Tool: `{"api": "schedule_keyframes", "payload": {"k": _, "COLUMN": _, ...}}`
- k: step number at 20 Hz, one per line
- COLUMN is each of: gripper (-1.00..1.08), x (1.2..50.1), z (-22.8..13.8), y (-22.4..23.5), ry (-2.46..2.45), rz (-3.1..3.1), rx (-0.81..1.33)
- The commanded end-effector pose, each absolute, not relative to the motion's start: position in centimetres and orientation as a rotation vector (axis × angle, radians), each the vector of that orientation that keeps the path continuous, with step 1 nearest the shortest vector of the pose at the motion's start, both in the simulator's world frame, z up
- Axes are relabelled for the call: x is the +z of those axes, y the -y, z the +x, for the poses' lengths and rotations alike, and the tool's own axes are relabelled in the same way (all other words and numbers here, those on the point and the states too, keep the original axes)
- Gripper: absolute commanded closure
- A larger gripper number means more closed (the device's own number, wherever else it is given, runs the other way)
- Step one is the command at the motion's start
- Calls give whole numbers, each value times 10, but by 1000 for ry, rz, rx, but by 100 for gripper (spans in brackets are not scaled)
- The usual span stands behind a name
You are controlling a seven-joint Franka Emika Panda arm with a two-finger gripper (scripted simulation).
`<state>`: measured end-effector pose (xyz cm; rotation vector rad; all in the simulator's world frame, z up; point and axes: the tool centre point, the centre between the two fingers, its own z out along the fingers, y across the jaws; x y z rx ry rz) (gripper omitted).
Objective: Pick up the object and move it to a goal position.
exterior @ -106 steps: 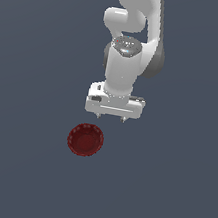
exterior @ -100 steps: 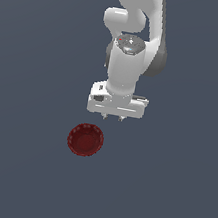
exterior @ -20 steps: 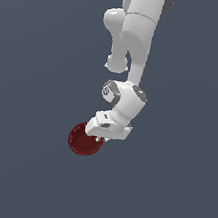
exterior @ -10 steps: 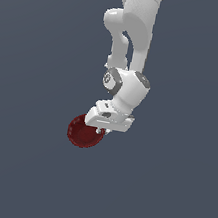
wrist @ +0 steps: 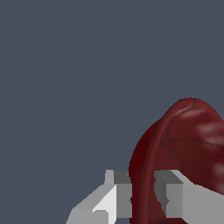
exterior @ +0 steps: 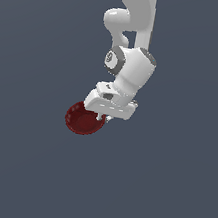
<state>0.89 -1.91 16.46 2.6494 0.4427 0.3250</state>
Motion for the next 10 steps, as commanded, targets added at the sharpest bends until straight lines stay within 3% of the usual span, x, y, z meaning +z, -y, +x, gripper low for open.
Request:
{"api": "schedule_keyframes", "payload": {"k": 1, "gripper": 108, "x": 178, "z": 5, "y": 20, "ry": -443, "rz": 2648, "rx": 327}}
{"api": "schedule_keyframes", "payload": {"k": 10, "gripper": 108, "x": 198, "z": 1, "y": 21, "ry": -442, "rz": 2648, "rx": 327}}
